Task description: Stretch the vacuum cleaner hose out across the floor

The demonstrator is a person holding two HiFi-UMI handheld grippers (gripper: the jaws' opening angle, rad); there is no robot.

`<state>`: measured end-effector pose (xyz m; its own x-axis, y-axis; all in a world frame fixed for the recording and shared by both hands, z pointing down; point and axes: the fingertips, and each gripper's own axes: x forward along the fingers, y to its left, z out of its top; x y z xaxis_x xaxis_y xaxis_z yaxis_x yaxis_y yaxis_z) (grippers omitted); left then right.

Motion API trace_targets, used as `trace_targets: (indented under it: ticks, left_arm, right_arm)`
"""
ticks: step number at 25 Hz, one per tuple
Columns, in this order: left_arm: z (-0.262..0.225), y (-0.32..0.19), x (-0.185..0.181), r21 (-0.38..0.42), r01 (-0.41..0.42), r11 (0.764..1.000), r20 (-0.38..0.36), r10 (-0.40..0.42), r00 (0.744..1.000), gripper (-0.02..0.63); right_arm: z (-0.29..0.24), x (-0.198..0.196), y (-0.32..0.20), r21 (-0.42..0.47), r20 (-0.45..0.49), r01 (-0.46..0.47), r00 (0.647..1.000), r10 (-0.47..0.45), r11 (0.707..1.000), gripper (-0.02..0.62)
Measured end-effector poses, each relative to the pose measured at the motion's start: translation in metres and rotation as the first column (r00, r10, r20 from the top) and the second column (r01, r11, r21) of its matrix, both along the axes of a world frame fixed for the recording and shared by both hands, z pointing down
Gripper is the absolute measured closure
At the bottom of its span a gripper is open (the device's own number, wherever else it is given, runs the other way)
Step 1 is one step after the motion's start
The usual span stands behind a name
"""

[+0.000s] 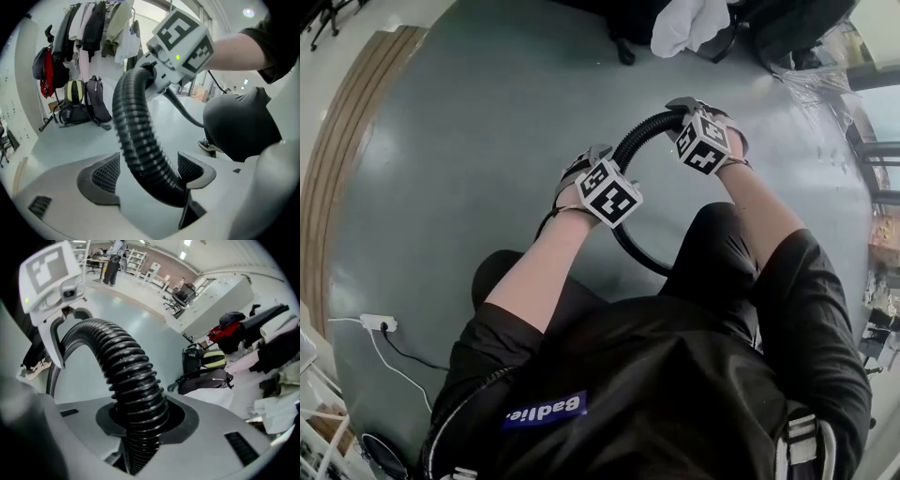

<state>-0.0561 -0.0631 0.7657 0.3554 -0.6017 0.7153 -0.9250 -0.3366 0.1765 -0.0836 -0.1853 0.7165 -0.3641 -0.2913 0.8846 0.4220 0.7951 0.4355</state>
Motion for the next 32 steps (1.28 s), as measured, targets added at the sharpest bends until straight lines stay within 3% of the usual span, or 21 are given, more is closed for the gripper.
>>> trace_targets:
  ticks: [3, 6, 8, 10, 11, 13, 15, 18, 21, 23, 26, 29, 32]
  left_arm:
    - [0.014, 0.006, -0.004, -0.016, 0.109, 0.994, -0.121, -0.111, 0.987, 0.227]
    - [0.018, 0.003, -0.011, -0.021, 0.228, 0.973, -0.242, -0.226, 0.943, 0.225]
    - [0.025, 0.001, -0.012, -0.014, 0.24, 0.971, -0.269, -0.235, 0.934, 0.225]
    - [0.032, 0.002, -0.008, -0.01, 0.185, 0.983, -0.28, -0.181, 0.943, 0.225]
    - [0.033, 0.004, -0.011, -0.01, 0.153, 0.988, -0.266, -0.15, 0.952, 0.248]
    - [0.032, 0.007, -0.033, 0.0, 0.124, 0.992, -0.205, -0.121, 0.971, 0.412]
    - [0.024, 0.007, -0.063, 0.02, 0.096, 0.995, -0.126, -0.093, 0.988, 0.484]
    - [0.009, 0.001, -0.104, 0.016, -0.008, 1.0, 0.024, 0.008, 1.0, 0.492]
    - [0.001, -0.003, -0.13, -0.053, -0.102, 0.993, 0.149, 0.109, 0.983, 0.495]
    - [-0.001, -0.003, -0.139, -0.12, -0.151, 0.981, 0.189, 0.172, 0.967, 0.495]
    - [0.0, -0.004, -0.151, -0.209, -0.202, 0.957, 0.236, 0.25, 0.939, 0.495]
    - [0.003, 0.005, -0.165, -0.322, -0.241, 0.915, 0.312, 0.343, 0.886, 0.495]
    - [0.002, 0.015, -0.18, -0.456, -0.259, 0.851, 0.37, 0.447, 0.815, 0.495]
  right_arm:
    - [-0.019, -0.006, -0.017, -0.024, 0.044, -0.128, 0.991, 0.129, 0.991, 0.474]
    - [-0.036, -0.013, -0.025, -0.048, 0.066, -0.229, 0.97, 0.232, 0.972, 0.465]
    - [-0.047, -0.021, -0.027, -0.064, 0.082, -0.276, 0.956, 0.28, 0.959, 0.465]
    - [-0.059, -0.029, -0.024, -0.084, 0.099, -0.315, 0.941, 0.323, 0.945, 0.462]
    - [-0.064, -0.031, -0.022, -0.08, 0.098, -0.322, 0.939, 0.329, 0.943, 0.462]
    - [-0.069, -0.027, -0.02, -0.053, 0.072, -0.32, 0.943, 0.324, 0.946, 0.46]
    - [-0.068, -0.017, -0.023, -0.055, 0.033, -0.314, 0.948, 0.316, 0.948, 0.46]
    - [-0.054, -0.006, -0.035, -0.108, -0.014, -0.306, 0.952, 0.306, 0.946, 0.456]
    - [-0.024, 0.003, -0.042, -0.187, -0.043, -0.309, 0.951, 0.307, 0.932, 0.449]
    - [-0.003, 0.004, -0.043, -0.248, -0.057, -0.3, 0.954, 0.295, 0.921, 0.439]
    - [0.014, -0.022, -0.033, -0.291, -0.085, -0.188, 0.982, 0.17, 0.938, 0.346]
    - [0.017, -0.063, 0.012, -0.286, -0.091, 0.088, 0.989, -0.119, 0.954, 0.32]
    - [0.014, -0.103, 0.068, -0.308, -0.026, 0.346, 0.928, -0.372, 0.886, 0.321]
